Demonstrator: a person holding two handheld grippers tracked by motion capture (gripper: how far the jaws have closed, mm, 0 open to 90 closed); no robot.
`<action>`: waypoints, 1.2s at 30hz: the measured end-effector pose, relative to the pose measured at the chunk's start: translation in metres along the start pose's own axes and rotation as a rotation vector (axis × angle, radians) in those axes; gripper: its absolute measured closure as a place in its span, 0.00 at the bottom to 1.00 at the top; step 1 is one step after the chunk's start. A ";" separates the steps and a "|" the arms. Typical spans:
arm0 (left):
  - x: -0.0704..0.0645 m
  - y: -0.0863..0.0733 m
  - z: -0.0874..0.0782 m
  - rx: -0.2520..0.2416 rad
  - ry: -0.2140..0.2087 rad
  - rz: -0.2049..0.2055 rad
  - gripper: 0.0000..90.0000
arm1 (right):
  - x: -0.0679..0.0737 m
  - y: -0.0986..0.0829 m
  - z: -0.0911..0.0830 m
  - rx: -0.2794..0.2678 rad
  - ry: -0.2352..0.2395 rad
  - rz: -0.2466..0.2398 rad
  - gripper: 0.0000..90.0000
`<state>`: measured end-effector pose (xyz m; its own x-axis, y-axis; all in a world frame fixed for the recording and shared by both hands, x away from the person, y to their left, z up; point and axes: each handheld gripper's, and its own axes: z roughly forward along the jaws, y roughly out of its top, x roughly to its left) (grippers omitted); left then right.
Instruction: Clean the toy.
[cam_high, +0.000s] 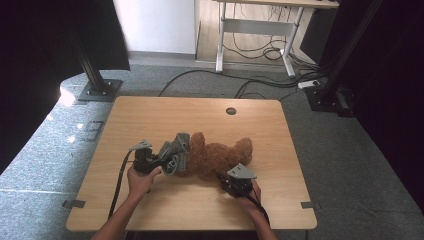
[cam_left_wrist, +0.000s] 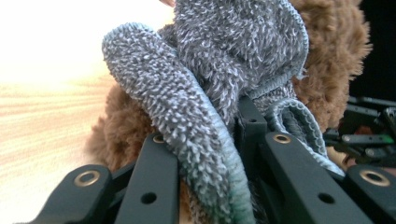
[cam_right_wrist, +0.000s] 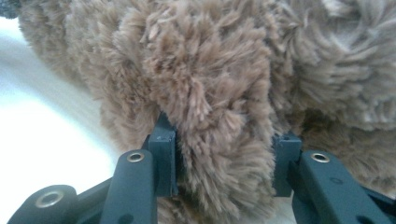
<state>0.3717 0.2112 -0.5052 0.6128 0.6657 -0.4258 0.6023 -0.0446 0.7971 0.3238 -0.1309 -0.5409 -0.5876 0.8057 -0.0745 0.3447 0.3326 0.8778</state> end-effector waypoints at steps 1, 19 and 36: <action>0.000 -0.003 -0.003 -0.002 -0.005 0.000 0.82 | 0.001 -0.001 -0.002 0.005 0.007 -0.007 0.59; -0.048 0.037 -0.025 -0.034 -0.038 0.048 0.81 | 0.006 -0.011 -0.014 -0.002 0.018 -0.100 0.55; -0.051 0.011 0.016 0.036 -0.024 0.055 0.82 | -0.032 0.000 -0.048 -0.095 0.189 0.203 0.23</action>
<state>0.3552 0.1647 -0.4819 0.6572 0.6433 -0.3927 0.5854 -0.1075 0.8036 0.3077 -0.1800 -0.5162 -0.6428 0.7423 0.1889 0.4043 0.1193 0.9068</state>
